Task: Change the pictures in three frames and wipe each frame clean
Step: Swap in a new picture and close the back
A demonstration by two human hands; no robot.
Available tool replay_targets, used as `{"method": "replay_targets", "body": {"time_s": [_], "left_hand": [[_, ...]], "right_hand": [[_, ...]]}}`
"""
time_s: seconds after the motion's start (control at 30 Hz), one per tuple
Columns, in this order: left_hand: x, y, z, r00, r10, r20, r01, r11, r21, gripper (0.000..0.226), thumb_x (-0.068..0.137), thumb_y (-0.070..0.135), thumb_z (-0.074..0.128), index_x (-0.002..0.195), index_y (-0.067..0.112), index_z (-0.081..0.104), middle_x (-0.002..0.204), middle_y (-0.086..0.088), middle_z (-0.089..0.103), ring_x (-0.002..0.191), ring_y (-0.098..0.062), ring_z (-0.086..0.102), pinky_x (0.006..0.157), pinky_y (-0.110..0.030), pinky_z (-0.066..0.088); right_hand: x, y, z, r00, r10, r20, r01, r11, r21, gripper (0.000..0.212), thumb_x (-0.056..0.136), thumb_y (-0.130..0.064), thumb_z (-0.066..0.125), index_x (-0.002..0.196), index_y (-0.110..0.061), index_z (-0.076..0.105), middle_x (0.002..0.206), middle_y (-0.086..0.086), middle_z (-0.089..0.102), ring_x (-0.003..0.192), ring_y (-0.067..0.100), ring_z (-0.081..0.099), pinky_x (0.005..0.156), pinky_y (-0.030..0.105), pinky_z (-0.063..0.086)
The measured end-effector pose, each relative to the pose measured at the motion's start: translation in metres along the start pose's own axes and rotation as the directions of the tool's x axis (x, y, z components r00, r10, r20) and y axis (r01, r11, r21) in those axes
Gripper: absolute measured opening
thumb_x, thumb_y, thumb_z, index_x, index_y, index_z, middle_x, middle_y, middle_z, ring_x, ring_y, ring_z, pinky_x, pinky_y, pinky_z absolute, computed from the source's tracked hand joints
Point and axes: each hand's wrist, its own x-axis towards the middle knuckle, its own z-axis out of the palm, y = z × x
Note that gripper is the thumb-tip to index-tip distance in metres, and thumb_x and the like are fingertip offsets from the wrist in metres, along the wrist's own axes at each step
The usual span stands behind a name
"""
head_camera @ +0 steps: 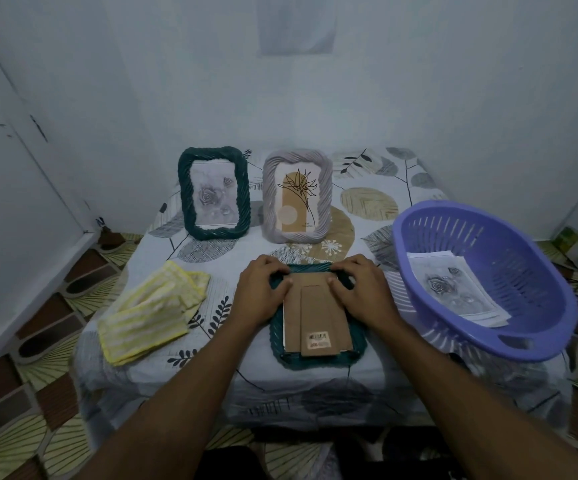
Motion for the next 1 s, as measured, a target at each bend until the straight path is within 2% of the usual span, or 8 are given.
{"method": "replay_targets", "body": {"time_s": [0.43,0.57,0.63,0.7,0.8,0.9,0.93,1.0], "left_hand": [[-0.002,0.001,0.0,1.0,-0.008,-0.026,0.007,1.0,-0.011,0.02,0.082,0.021,0.071,0.101,0.014,0.072,0.104,-0.002,0.063,0.099,-0.017,0.056,0.09,-0.032,0.045],[-0.003,0.004,-0.009,1.0,0.004,0.007,-0.004,1.0,0.0,0.025,0.085,0.023,0.068,0.109,0.013,0.068,0.111,-0.006,0.06,0.105,-0.019,0.052,0.09,-0.027,0.038],[-0.006,0.007,-0.018,0.999,0.048,0.021,-0.048,0.999,0.018,0.025,0.086,0.024,0.067,0.109,0.015,0.068,0.113,-0.005,0.058,0.107,-0.019,0.049,0.091,-0.025,0.035],[-0.016,0.011,-0.029,0.988,0.121,0.094,-0.125,0.991,0.042,0.022,0.085,0.026,0.068,0.106,0.017,0.069,0.114,-0.003,0.058,0.107,-0.018,0.047,0.092,-0.027,0.035],[-0.044,0.015,-0.044,0.94,0.178,0.289,-0.185,0.983,-0.004,0.021,0.084,0.028,0.071,0.103,0.019,0.071,0.117,0.001,0.061,0.108,-0.014,0.05,0.095,-0.033,0.041],[-0.065,0.014,-0.055,0.892,0.157,0.425,-0.149,0.987,-0.052,0.031,0.078,0.031,0.077,0.107,0.021,0.072,0.131,0.006,0.056,0.119,-0.01,0.05,0.104,-0.032,0.04],[-0.069,0.016,-0.057,0.883,0.141,0.448,-0.125,0.99,-0.066,0.035,0.076,0.03,0.079,0.109,0.02,0.071,0.134,0.006,0.053,0.122,-0.009,0.048,0.106,-0.03,0.038],[-0.07,0.021,-0.06,0.868,0.106,0.486,-0.088,0.994,-0.06,0.041,0.074,0.029,0.081,0.112,0.018,0.07,0.138,0.006,0.05,0.125,-0.009,0.046,0.107,-0.028,0.036]], "right_hand": [[-0.001,0.001,-0.002,1.0,-0.013,-0.009,0.013,0.999,0.032,0.027,0.087,-0.027,0.069,0.11,-0.015,0.073,0.106,0.004,0.065,0.094,0.011,0.053,0.078,0.02,0.033],[-0.004,-0.002,-0.013,0.999,0.003,0.042,-0.007,0.995,0.102,0.037,0.087,-0.028,0.067,0.124,-0.019,0.065,0.118,0.005,0.06,0.108,0.018,0.053,0.09,0.025,0.038],[-0.011,-0.001,-0.02,0.998,-0.028,0.057,0.024,0.998,0.065,0.038,0.087,-0.026,0.067,0.124,-0.02,0.064,0.123,0.004,0.056,0.115,0.019,0.048,0.096,0.028,0.036],[-0.025,-0.003,-0.031,0.988,-0.092,0.124,0.094,0.996,-0.009,0.034,0.087,-0.026,0.067,0.12,-0.02,0.066,0.122,0.002,0.058,0.114,0.019,0.048,0.096,0.028,0.034],[-0.048,-0.013,-0.05,0.957,-0.174,0.233,0.188,0.982,-0.035,0.026,0.086,-0.024,0.07,0.11,-0.017,0.072,0.116,0.002,0.065,0.104,0.012,0.051,0.092,0.025,0.038],[-0.067,-0.019,-0.066,0.934,-0.194,0.301,0.198,0.98,0.016,0.024,0.083,-0.026,0.074,0.105,-0.017,0.075,0.112,0.001,0.069,0.097,0.006,0.055,0.087,0.02,0.044],[-0.071,-0.018,-0.068,0.925,-0.186,0.332,0.19,0.982,0.021,0.026,0.082,-0.028,0.075,0.106,-0.018,0.075,0.114,0.0,0.069,0.098,0.005,0.055,0.085,0.015,0.045],[-0.078,-0.016,-0.069,0.915,-0.156,0.371,0.166,0.986,0.004,0.032,0.081,-0.032,0.076,0.112,-0.021,0.073,0.121,-0.003,0.067,0.103,0.002,0.055,0.082,0.004,0.037]]}}
